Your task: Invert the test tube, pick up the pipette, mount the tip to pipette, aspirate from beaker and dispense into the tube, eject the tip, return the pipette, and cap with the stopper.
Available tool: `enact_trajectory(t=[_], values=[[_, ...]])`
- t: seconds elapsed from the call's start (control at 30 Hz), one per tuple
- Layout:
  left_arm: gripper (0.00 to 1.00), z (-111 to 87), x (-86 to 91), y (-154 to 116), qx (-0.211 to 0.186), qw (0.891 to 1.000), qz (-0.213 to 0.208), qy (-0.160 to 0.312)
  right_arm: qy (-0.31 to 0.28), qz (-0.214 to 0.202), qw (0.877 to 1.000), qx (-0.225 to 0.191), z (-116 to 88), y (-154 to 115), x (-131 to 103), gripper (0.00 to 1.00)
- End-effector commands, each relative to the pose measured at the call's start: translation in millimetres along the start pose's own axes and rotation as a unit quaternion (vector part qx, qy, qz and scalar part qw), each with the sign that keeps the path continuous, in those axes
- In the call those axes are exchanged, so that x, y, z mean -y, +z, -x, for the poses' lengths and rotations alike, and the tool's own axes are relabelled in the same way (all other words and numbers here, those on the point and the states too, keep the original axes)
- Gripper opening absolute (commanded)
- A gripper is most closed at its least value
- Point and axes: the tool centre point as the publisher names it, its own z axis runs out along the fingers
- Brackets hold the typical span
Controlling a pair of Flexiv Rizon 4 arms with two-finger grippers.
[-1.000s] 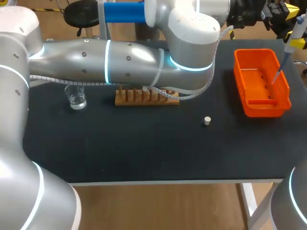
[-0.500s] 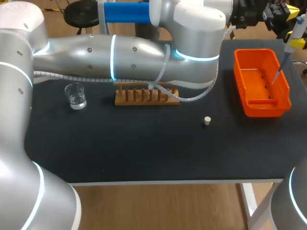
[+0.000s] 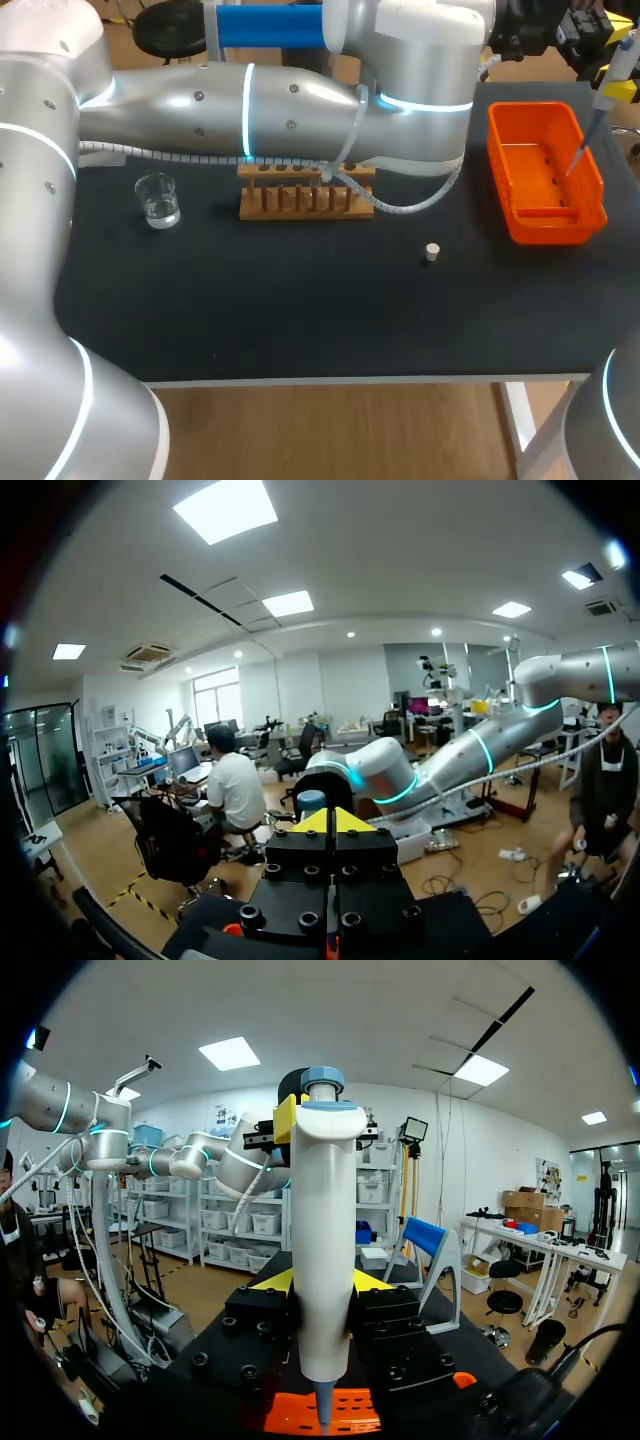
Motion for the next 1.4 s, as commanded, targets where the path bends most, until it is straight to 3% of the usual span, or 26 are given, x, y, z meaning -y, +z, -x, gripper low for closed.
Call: enact_trajectory(t=[0.03, 1.4], values=[[0.0, 1.9, -4.4, 11.5, 0.001, 1.0, -0.007, 0.002, 0.0, -0.001, 1.0, 0.002, -0.8, 0.7, -0.5, 0.0], [0.0, 0.4, -17.4, 21.6, 0.002, 1.0, 0.007, -0.015, 0.0, -0.001, 1.0, 0.002, -0.8, 0.7, -0.5, 0.0]])
